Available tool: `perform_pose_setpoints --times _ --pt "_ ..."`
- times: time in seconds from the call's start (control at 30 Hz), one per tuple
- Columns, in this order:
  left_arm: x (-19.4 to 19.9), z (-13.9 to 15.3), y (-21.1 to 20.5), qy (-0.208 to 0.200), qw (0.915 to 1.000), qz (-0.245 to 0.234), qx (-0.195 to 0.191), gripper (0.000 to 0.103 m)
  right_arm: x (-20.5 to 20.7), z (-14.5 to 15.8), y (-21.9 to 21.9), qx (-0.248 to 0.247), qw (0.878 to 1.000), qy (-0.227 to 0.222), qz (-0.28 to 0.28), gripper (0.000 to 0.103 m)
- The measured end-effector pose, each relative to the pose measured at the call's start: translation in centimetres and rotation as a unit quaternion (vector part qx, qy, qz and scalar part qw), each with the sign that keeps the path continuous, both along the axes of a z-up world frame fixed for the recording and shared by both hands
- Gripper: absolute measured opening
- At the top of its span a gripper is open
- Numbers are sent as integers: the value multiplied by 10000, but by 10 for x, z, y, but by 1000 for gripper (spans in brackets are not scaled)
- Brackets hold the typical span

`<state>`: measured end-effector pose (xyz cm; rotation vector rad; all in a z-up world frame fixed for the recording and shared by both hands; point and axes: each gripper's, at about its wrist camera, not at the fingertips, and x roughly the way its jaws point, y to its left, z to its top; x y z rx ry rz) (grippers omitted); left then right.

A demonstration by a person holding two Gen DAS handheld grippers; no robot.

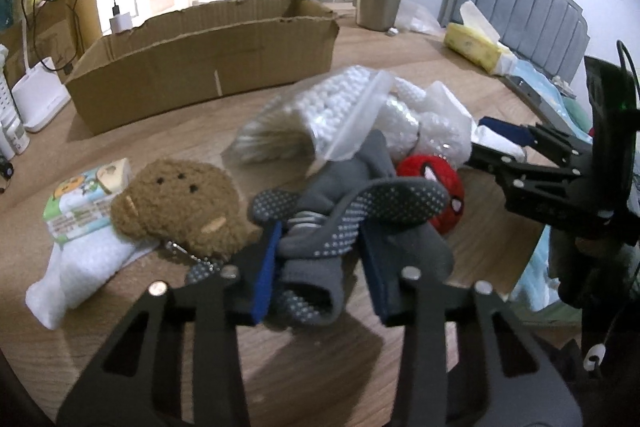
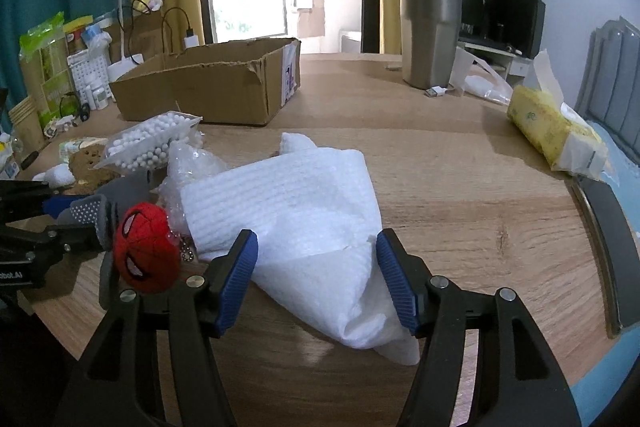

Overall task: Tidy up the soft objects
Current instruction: 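Close the left gripper on the grey socks while the right gripper reopens over the towel, then carry the socks in the left gripper and towel in the right gripper over the box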

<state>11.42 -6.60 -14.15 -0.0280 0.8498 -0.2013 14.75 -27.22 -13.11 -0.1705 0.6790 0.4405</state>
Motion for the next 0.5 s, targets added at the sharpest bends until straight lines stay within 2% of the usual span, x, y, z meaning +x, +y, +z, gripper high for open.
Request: perform_pose_setpoints --times 0.03,0.13,0.2,0.23,0.27,0.37,0.5 --pt "-1 1 0 -23 10000 -20 10 32 0 -1 0 5 10000 -28 -7 65" --pt "-5 4 0 -126 9999 -53 29 32 -2 -2 3 -94 9999 -100 -6 63" --pt "-9 8 0 -227 9997 -49 70 31 -1 -2 1 -46 9999 -101 -21 48" --pt "-11 10 0 -275 9996 -51 89 31 -1 -2 1 -12 9999 -124 -54 33" --pt "-12 12 -1 -325 9994 -48 108 31 0 -2 0 25 9998 -155 -113 22" --pt "-15 18 2 -423 9991 -13 92 31 2 -1 0 105 9998 -105 -157 16" --pt "-18 26 10 -521 9986 70 24 31 2 0 2 176 9998 -25 -69 16"
